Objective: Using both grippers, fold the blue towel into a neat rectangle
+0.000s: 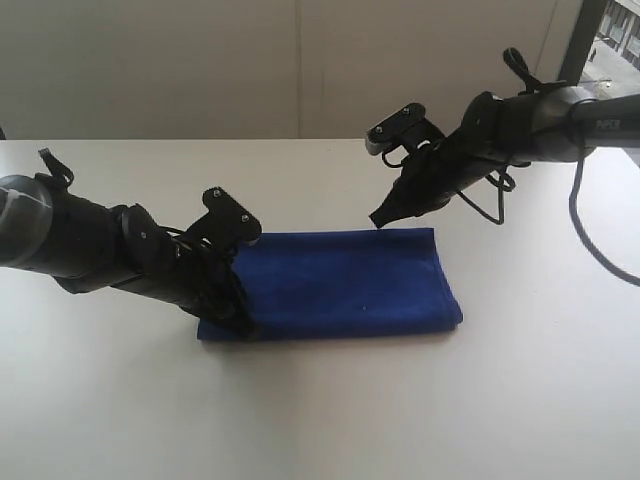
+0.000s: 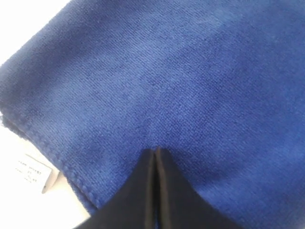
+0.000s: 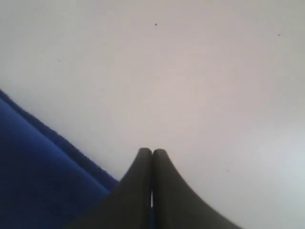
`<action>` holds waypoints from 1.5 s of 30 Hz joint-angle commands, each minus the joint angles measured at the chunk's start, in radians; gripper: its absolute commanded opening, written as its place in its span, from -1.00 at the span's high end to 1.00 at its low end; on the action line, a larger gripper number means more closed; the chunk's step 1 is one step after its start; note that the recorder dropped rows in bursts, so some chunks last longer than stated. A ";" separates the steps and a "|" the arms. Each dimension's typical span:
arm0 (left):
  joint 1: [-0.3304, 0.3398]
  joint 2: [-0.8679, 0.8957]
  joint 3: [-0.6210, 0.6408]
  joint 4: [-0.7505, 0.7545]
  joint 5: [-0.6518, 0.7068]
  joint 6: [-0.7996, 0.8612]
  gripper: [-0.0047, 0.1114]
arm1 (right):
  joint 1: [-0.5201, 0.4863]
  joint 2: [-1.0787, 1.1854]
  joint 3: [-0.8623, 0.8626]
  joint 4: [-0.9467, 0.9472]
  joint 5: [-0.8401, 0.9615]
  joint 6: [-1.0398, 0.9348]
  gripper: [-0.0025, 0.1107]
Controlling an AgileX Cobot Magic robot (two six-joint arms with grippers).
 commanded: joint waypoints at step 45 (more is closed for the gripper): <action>0.166 -0.830 0.102 -0.007 0.317 -0.058 0.92 | -0.005 -0.837 0.192 -0.152 0.290 0.308 0.96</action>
